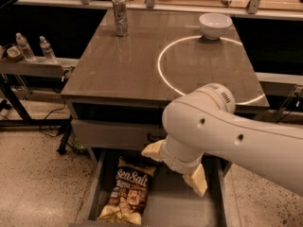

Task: Pick brown chip bag from middle drawer and place on counter

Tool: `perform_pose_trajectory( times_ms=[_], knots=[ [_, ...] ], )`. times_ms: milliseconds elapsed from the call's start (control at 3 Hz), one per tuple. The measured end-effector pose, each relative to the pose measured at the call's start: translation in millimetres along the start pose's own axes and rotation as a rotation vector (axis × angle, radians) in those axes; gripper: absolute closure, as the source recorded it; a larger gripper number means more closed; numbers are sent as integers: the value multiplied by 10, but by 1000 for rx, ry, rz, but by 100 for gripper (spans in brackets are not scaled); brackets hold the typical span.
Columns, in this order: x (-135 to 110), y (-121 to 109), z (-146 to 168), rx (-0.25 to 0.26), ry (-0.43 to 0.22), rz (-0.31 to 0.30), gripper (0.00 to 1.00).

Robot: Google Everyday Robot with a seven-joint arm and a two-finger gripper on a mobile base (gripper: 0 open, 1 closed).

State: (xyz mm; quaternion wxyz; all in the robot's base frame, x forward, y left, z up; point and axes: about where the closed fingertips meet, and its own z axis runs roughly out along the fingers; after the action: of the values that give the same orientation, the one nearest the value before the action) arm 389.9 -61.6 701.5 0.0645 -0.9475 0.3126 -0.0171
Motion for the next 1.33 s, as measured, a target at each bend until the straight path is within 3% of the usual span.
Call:
perform_pose_trajectory(
  times_ms=[333, 667, 1000, 1333],
  knots=[
    [-10, -244, 388, -18, 30, -205, 0],
    [-19, -455, 805, 11, 20, -377, 0],
    [-19, -454, 805, 11, 20, -377, 0],
    [-7, -502, 945, 55, 25, -405, 0]
  ],
)
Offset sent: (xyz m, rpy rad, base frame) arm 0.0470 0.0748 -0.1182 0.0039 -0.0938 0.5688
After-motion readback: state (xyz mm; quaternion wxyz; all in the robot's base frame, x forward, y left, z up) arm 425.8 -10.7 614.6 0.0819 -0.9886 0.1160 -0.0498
